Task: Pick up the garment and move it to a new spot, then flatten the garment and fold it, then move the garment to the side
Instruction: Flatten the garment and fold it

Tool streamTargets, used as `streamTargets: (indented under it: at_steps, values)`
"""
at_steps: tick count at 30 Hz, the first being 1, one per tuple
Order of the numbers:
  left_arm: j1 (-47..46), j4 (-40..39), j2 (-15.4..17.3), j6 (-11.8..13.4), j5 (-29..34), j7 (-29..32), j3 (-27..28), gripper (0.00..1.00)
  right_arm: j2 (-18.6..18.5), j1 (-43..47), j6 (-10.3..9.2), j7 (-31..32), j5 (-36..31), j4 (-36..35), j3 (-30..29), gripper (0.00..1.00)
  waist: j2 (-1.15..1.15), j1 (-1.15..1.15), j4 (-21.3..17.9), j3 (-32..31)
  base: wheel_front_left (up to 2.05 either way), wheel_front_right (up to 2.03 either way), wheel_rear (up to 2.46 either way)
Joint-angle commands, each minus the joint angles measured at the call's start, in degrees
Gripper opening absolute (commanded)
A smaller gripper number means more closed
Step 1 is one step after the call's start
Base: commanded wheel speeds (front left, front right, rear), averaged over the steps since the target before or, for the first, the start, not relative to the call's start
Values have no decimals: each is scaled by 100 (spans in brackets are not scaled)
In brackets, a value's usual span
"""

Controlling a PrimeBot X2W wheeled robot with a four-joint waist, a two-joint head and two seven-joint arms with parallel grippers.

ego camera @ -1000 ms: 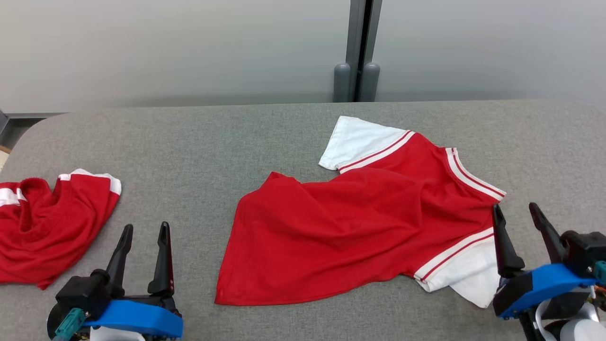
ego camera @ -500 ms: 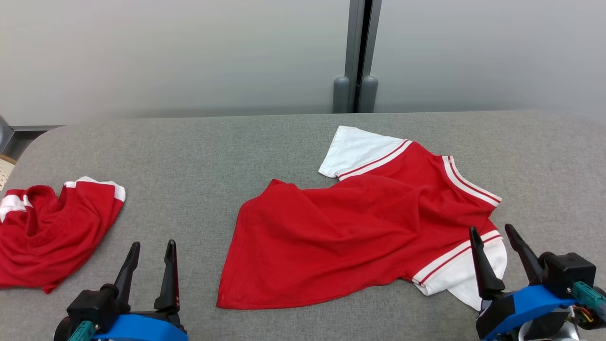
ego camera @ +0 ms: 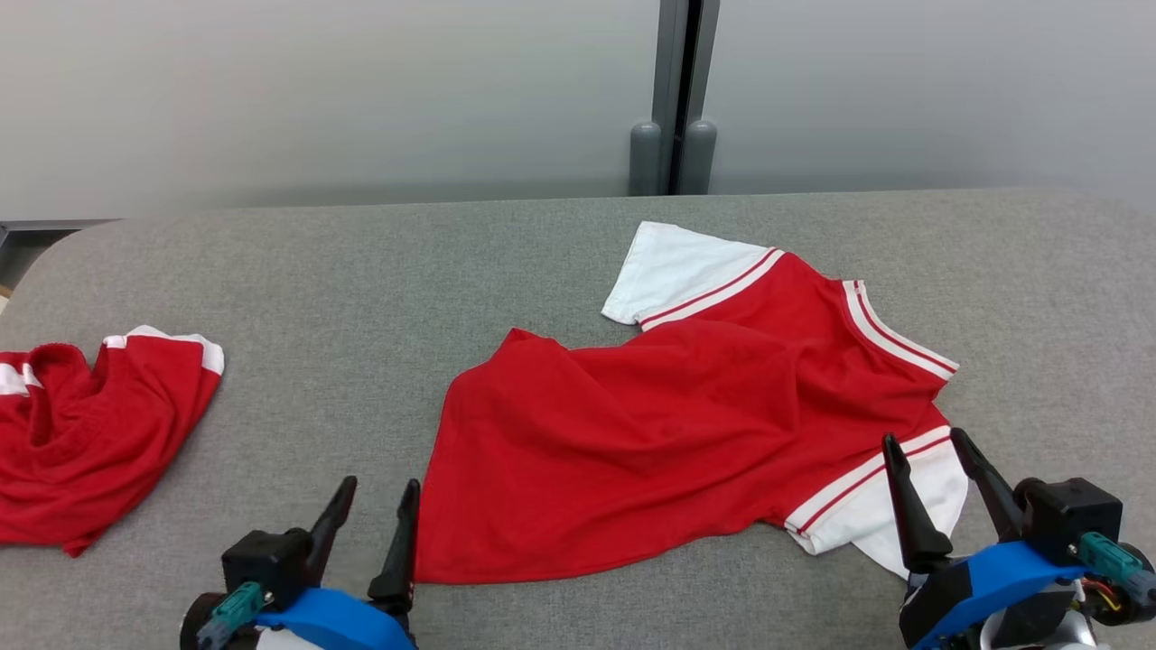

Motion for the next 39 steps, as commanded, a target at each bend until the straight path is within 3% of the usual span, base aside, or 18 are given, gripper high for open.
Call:
streamTargets:
  at_steps: [1,12,18,27,35,36,37,38,39]
  values:
    - [-88,49,-30,-19,-65,123,-41,100,5,12,2,21,13,-5,9,100,0,0,-13,41,0,0,0]
    - [-84,881,-208,182,-239,1026,-262,100,0,214,1,508,184,696,-70,100,0,0,-111,165,0,0,0]
    - [-215,1246,-218,363,-187,918,-215,100,2,19,2,647,75,1205,-273,100,0,0,-123,217,0,0,0]
    - [-459,1571,-269,337,-153,717,-300,100,2,-314,2,695,-6,1986,-529,100,0,0,-64,312,0,0,0]
    - [-581,1971,-355,289,-255,976,-423,100,69,-425,31,1094,-135,2374,31,100,0,0,-61,435,0,0,0]
    - [-577,2016,-363,263,-263,1041,-458,84,75,-425,34,1147,-152,2371,88,49,0,0,-60,445,0,0,0]
    - [-566,2058,-373,227,-274,1111,-495,56,84,-426,36,1193,-180,2361,148,29,0,0,-58,454,0,0,0]
    - [-566,2058,-373,227,-274,1111,-495,56,84,-426,36,1193,-180,2361,148,29,0,0,-58,454,0,0,0]
    - [-526,2105,-409,144,-285,1217,-614,35,93,-398,36,1250,-178,2310,198,0,0,0,-53,466,0,0,0]
